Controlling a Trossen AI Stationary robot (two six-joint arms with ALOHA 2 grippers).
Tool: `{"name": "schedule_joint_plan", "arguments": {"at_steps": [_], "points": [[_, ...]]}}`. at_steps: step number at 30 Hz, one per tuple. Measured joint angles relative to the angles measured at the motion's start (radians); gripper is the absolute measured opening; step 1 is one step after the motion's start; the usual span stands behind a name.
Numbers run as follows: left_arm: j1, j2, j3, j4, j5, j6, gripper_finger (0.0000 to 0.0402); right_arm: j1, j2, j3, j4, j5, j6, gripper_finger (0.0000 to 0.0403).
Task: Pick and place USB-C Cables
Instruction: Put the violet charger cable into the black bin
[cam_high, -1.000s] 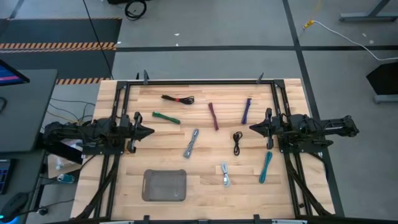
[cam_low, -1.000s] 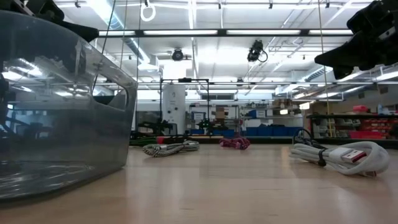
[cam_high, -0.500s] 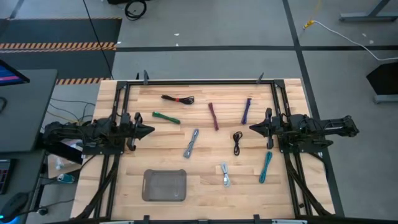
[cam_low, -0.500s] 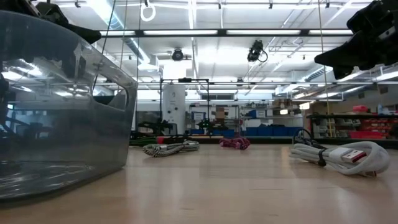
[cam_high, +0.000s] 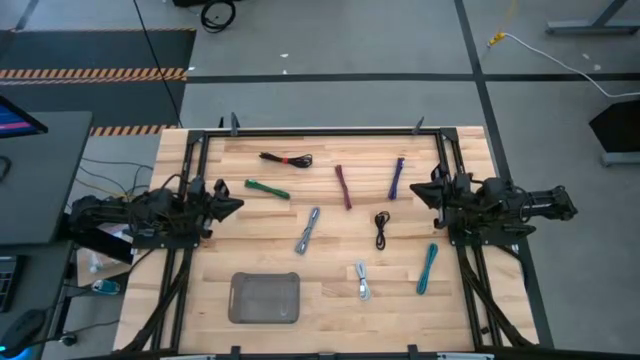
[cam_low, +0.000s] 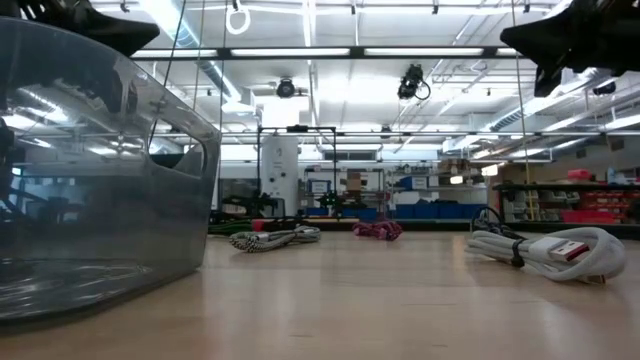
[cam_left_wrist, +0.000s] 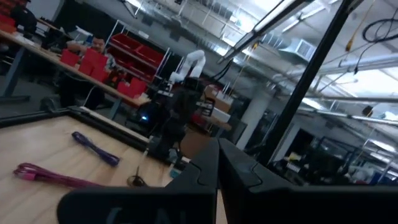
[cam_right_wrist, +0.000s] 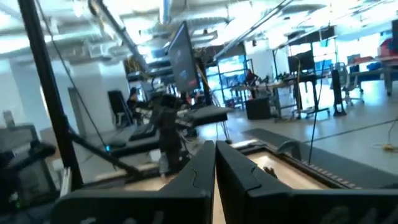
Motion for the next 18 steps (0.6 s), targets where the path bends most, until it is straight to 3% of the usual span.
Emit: {"name": "schedule_joint_plan", "arguments": {"at_steps": [9,13,15,18], "points": [[0.000,0.000,0.000,0.050,-0.001,-0.015,0.0009,0.000,0.000,0.000,-0.003,0.016,0.097,0.0019],[0.001,0.001,0.000,0.050,-0.065,0.059,0.0010,0.000,0.000,0.000,0.003,0.064,0.192,0.0021],[0.001,0.005,0.000,0.065,-0.099,0.089,0.0020,0.000,0.002,0.000,0.028,0.139,0.267,0.0027],[0.001,0.005,0.013,0.078,-0.126,0.095,0.0056,0.000,0.009,0.000,0.089,0.153,0.273,0.0047]]}}
